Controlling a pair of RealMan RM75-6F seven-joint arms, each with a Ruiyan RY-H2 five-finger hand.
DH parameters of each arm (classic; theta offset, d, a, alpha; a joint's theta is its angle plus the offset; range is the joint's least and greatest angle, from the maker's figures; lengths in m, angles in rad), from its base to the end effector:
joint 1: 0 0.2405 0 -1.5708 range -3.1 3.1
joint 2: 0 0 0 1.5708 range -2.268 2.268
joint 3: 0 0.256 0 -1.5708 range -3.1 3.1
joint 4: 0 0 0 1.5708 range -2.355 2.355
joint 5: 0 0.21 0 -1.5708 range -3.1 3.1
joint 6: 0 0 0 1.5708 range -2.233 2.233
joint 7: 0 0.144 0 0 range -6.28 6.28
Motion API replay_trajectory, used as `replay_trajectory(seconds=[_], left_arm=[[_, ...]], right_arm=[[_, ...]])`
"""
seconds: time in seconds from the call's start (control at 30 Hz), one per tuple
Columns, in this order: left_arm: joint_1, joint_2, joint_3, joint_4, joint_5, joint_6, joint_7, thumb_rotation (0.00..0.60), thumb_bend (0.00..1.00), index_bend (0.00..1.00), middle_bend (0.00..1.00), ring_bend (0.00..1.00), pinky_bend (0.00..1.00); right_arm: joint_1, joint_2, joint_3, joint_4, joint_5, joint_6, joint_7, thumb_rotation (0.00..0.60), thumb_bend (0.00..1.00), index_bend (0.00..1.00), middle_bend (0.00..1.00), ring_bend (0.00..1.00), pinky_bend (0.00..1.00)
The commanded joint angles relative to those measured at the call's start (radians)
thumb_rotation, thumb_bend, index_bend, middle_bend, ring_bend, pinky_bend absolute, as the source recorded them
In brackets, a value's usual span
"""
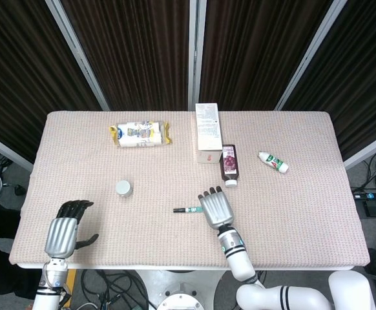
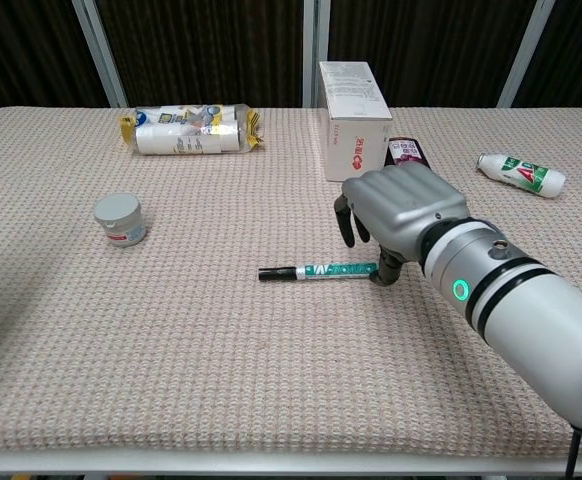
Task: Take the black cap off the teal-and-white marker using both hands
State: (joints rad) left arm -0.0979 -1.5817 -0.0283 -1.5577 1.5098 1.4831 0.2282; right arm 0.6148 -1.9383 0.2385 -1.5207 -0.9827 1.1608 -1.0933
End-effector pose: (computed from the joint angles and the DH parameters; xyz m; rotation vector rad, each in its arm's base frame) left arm -0.2494 0.1746 0.0193 -1.3806 -1.0557 -1.0417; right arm -0.0962 -0.2748 -0.0972 1.8581 -0.7439 0.6823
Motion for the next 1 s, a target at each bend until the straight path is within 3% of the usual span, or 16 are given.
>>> replay_trajectory(seconds=[0.03,0.63,1.0], left_arm=[[-0.001,0.000,0.001,0.000,0.001,0.000,0.002,0.600,0.07,0.24,0.22,0.15,0.15],[-0.009,-0.012,-0.004,0.009,-0.005,0.000,0.010,0.600,0.07,0.24,0.22,0.15,0.15],[-0.002,-0.013,0.009,0.027,-0.008,-0.002,-0.013,0.600,0.07,0.24,0.22,0.15,0.15]], right_arm=[[0.017,-0.020,0.002,0.027,0.020,0.005,-0.002,0.600,0.10,0.48,0.44,0.29,0.29],[0.041,-0.104,-0.027,0.148,0.038,0.046,0.069,0.600,0.13,0.48,0.45,0.29,0.29],[0.054,-0.144,-0.018,0.196,0.051,0.054,0.076,0.600,0.15,0.49,0.47,0.31,0.29]])
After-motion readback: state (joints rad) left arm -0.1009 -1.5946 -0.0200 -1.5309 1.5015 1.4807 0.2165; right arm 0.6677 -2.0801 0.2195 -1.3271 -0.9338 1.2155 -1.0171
